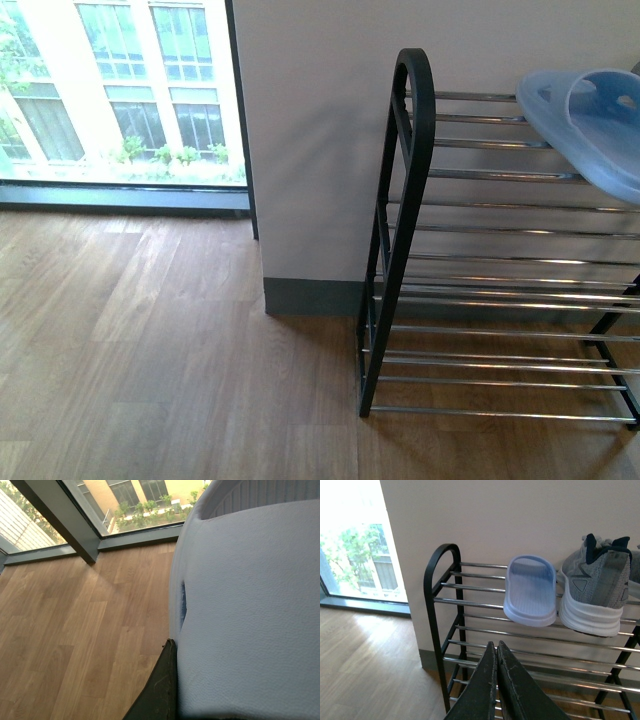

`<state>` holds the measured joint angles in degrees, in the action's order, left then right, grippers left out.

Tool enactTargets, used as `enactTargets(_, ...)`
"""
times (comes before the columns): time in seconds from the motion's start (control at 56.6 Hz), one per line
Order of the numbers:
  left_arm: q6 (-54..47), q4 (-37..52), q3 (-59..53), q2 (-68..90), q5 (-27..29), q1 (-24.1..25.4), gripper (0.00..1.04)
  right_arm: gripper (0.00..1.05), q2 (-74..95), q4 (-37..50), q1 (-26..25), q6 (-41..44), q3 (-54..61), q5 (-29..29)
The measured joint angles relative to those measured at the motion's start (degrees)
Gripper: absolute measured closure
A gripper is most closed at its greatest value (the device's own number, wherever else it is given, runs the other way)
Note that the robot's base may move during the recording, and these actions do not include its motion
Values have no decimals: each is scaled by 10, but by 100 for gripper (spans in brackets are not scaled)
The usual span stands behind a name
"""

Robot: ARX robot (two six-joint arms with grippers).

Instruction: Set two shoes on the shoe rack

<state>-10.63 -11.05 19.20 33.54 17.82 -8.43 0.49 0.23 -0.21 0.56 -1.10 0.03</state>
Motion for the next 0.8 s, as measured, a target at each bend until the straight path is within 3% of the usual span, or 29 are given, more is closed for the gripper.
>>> enactTargets(0.141, 0, 0, 0, 0, 0, 0, 103, 103, -1, 0, 0, 0, 0, 0)
enactTargets(0.725, 0, 0, 0, 0, 0, 0, 103, 9, -2, -1, 0, 0, 0, -2)
enactTargets(0.796, 0, 0, 0, 0, 2, 0, 103, 10, -2, -1, 0, -1, 0, -2)
